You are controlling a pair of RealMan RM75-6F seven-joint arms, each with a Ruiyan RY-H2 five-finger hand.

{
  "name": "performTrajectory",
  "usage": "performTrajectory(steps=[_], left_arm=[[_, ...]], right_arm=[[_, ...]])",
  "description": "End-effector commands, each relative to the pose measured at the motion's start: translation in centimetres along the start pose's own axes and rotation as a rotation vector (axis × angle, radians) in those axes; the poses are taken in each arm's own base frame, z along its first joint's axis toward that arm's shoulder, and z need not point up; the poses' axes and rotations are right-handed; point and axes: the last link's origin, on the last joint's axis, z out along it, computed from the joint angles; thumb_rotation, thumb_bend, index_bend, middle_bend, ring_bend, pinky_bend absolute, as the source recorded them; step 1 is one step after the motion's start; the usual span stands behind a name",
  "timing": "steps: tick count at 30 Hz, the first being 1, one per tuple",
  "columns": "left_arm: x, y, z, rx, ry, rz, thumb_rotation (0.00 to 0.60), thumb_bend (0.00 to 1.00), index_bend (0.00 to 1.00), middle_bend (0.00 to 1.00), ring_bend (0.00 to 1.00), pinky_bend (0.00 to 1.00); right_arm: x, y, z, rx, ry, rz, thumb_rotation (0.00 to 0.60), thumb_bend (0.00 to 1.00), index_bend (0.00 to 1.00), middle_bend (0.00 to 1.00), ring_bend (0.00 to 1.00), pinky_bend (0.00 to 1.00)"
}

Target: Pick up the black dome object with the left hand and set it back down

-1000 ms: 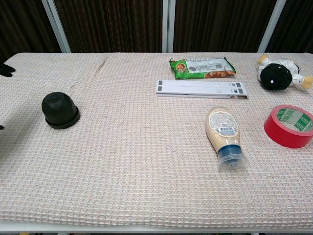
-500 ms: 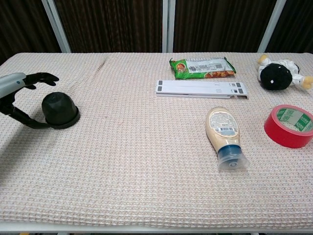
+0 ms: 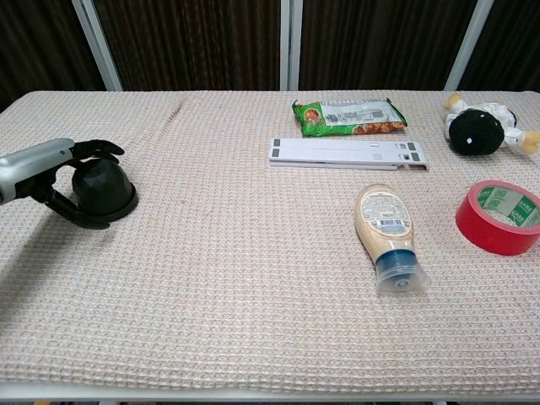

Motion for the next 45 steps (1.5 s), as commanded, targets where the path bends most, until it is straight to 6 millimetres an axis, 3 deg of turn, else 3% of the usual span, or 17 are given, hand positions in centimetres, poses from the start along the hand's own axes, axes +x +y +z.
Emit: performTrajectory(steps=[1,21,45], left_arm=[[0.0,0.3,0.4,-0.002,0.001,-0.003,0.600,0.00,0.10,0.13,0.02,0.12],[-0.3,-0.1,0.8,0.002,-0.010,0.027,0.600,0.00,0.10,0.19,0.03,0.13],[-0.5,0.0,1.5,0.002,0.034,0.054,0.600,0.02,0.15,0.37,0.17,0.21]], right_arm=[[0.0,0.1,0.0,-0.003,-0.001,0.001,0.600,0.10,0.00,0.00,0.00,0.00],[-0.2,0.2,0.2,-0.009,-0.008,0.000,0.600,0.10,0.00,0.00,0.00,0.00],[-0.5,0.6,0.2,-0.025,-0.017,0.003,0.600,0.10,0.00,0.00,0.00,0.00]])
